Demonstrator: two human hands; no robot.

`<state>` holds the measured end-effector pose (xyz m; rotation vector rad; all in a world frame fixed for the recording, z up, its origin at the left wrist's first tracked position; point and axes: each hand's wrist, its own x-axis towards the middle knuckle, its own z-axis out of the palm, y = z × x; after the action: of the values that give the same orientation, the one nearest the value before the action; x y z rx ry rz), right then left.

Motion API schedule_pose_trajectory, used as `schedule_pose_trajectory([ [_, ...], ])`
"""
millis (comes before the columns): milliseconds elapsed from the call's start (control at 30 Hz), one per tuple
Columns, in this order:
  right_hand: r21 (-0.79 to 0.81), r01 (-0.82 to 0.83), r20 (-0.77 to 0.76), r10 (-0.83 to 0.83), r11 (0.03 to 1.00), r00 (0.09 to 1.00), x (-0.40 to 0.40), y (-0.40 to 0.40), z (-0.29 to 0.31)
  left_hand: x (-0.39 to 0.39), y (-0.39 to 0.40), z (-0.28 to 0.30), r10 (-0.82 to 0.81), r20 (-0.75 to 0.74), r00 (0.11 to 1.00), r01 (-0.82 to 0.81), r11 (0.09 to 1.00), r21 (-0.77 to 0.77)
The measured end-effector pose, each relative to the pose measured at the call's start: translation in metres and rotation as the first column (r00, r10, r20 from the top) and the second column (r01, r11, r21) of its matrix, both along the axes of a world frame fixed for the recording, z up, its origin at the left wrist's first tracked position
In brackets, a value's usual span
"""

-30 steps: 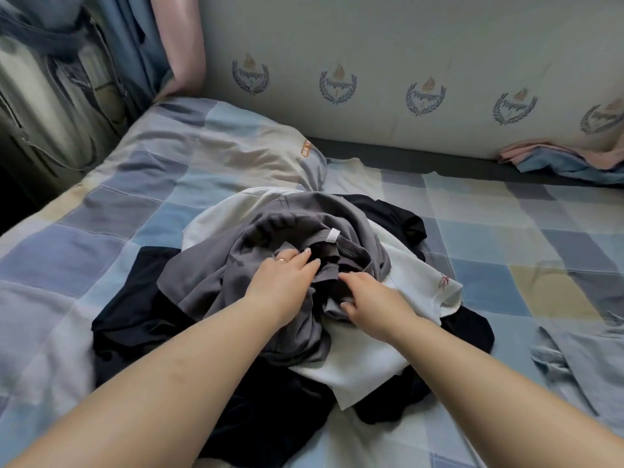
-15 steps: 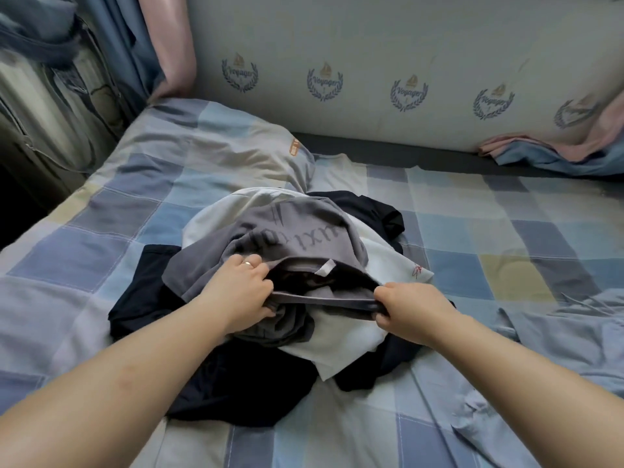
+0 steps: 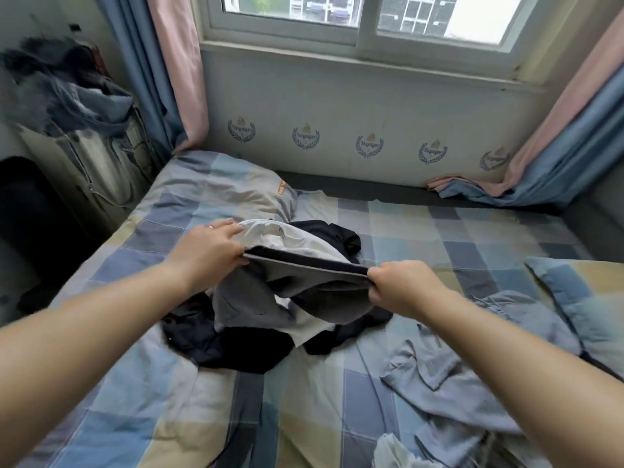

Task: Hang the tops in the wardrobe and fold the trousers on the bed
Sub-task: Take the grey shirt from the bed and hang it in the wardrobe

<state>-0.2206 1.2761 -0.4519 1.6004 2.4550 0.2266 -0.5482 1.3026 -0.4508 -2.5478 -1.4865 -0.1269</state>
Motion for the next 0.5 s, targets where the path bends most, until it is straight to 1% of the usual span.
schedule_pose_trajectory([
  [67, -0.055, -0.016, -0.041, 0.014, 0.998, 0.999, 0.007, -0.019, 0.051, 0.006, -0.017, 0.046, 0.122, 0.107, 0.987, -0.117, 0.992, -0.045],
  [100, -0.101, -0.025, -0.067, 0.019, 0.995, 0.998, 0.009, -0.027, 0.075, 0.008, -0.023, 0.067, 0.192, 0.081, 0.978, -0.185, 0.978, -0.091],
  [133, -0.139, -0.041, -0.08, 0.03, 0.989, 0.996, 0.011, -0.034, 0.095, 0.009, -0.027, 0.084, 0.23, 0.079, 0.97, -0.22, 0.968, -0.123],
  [200, -0.153, -0.064, -0.064, 0.055, 0.986, 0.996, 0.016, -0.056, 0.142, 0.015, -0.042, 0.128, 0.25, 0.131, 0.959, -0.231, 0.963, -0.141],
  [267, -0.092, -0.066, -0.034, 0.063, 0.994, 0.997, 0.022, -0.075, 0.18, 0.02, -0.055, 0.165, 0.244, 0.191, 0.951, -0.218, 0.965, -0.148],
  [367, 0.044, -0.063, -0.013, 0.064, 0.997, 0.998, 0.036, -0.105, 0.226, 0.027, -0.073, 0.214, 0.224, 0.283, 0.933, -0.183, 0.97, -0.162],
  [500, 0.181, -0.026, -0.002, 0.026, 0.983, 1.0, 0.057, -0.153, 0.276, 0.037, -0.09, 0.256, 0.168, 0.422, 0.891, -0.114, 0.982, -0.149],
])
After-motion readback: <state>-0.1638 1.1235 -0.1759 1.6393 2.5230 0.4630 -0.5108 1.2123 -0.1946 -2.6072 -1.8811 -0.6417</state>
